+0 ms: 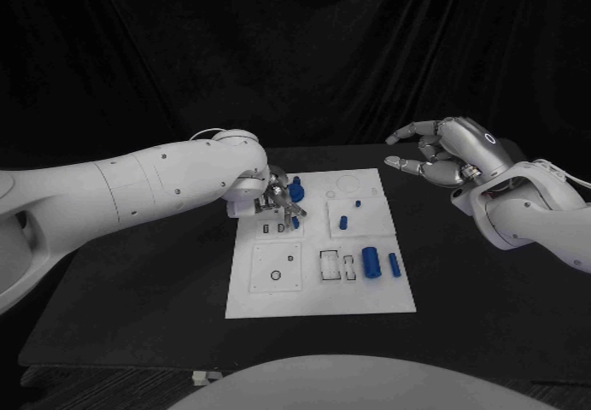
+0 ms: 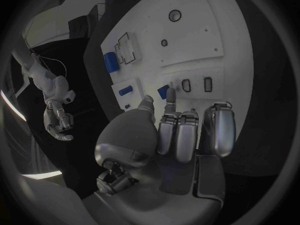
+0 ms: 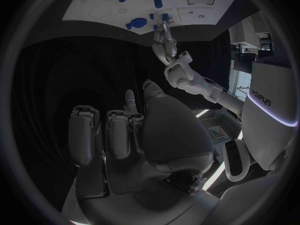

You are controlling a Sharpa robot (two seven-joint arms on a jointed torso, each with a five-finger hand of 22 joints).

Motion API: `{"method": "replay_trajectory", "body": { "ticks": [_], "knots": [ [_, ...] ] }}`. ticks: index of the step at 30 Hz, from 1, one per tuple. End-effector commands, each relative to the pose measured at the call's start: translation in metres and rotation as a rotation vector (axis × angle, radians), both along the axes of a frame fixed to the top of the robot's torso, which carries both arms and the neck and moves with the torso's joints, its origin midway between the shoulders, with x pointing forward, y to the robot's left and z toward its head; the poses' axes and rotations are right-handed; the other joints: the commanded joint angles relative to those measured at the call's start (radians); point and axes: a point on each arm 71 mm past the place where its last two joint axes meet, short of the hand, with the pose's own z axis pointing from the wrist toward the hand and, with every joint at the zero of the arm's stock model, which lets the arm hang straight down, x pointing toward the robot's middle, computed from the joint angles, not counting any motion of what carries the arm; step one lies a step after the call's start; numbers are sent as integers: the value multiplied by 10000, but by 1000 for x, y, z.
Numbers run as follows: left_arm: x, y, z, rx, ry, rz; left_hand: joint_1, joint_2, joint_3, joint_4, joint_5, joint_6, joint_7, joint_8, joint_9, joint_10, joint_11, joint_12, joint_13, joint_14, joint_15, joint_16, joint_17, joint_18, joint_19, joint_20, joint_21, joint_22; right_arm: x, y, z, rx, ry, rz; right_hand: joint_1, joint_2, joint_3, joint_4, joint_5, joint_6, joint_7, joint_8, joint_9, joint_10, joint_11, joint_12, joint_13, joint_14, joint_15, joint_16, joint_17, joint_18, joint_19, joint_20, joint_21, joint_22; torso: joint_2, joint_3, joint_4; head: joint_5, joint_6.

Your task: Assemble the parts on the task board

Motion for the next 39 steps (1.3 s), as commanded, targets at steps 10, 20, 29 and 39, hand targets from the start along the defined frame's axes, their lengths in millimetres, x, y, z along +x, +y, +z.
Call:
{"method": "replay_trajectory", "body": {
  "ticks": [10, 20, 29, 39],
  "knots": [
    [0, -3, -3, 2, 150, -125, 196, -27, 233, -128, 104, 182, -22, -157, 37, 1036, -63, -15, 2632, 1047, 78, 27, 2632, -10, -135, 14, -124, 868, 1, 1, -2, -53, 188, -128, -8, 84, -43, -43, 63, -26, 73, 32, -16, 1048, 76, 36, 2634, 728, 95, -33, 892, -137, 538, 42, -72, 2194, 7, -5, -2, 3, 2],
    [1, -6, -6, 12, 230, -168, 259, -44, 415, -255, 182, 259, -44, -251, 77, 1036, -81, -15, 2632, 1047, 65, 27, 2632, -11, -133, 4, -135, 884, 1, 1, -3, -68, 251, -132, 0, 87, -45, -48, 71, -17, 82, 38, -22, 1048, 81, 36, 2634, 727, 98, -34, 889, -136, 536, 44, -76, 2193, -5, -4, 3, -45, 2],
    [2, -5, -9, 27, 282, -136, 300, -67, 567, -357, 279, 312, -64, -319, 119, 1036, -96, -15, 2632, 1047, 53, 27, 2632, -6, -149, -7, -157, 880, 1, 1, -3, -79, 290, -146, 10, 91, -45, -54, 79, 3, 91, 50, -24, 1048, 88, 36, 2634, 725, 102, -38, 879, -135, 535, 46, -78, 2192, 2, -1, -1, -79, 2],
    [2, -6, -10, -25, 313, -191, 438, -185, 1142, -718, 706, 404, -107, -537, 269, 1036, -127, -15, 2632, 1047, 28, 27, 2632, 4, -182, -39, -207, 895, 0, 0, -6, -96, 371, -154, 38, 100, -42, -73, 100, 36, 107, 71, -31, 1048, 100, 36, 2634, 726, 111, -36, 884, -133, 531, 52, -89, 2188, 2, 5, 3, -99, 2]
  ]
}}
